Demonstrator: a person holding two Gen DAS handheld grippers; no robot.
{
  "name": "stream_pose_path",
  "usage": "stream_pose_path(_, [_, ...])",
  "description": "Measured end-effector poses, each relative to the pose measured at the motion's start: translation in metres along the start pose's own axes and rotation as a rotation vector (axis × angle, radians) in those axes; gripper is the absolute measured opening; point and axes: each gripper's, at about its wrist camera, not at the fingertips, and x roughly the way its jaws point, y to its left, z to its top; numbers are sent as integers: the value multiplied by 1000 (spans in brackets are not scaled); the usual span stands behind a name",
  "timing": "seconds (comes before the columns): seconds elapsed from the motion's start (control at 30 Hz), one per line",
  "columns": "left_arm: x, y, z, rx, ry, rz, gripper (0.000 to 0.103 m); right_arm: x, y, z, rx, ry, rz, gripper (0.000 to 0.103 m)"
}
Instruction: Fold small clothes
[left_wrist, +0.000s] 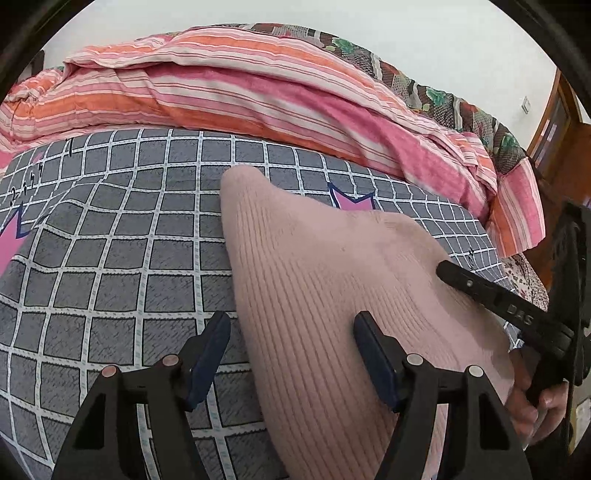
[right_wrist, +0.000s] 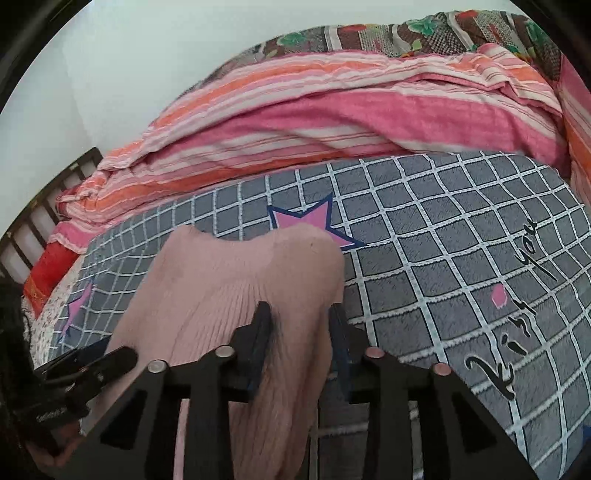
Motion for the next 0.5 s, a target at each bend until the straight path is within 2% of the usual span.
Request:
stream_pose_path(0.03, [0, 1, 1, -1, 1, -1, 68, 3, 0, -1, 0, 8, 5, 14])
stream_pose_path(0.1, [1, 0, 2, -2, 2, -3, 68, 4, -3, -4, -8, -10, 8, 11])
stream_pose_path(0.37, [12, -2, 9, 15, -5, 29, 70, 9, -8, -13, -30, -6, -34, 10])
stream_pose_path(0.5, [19, 6, 3, -10, 1, -6, 71, 13, -8, -14, -35, 10, -40, 10])
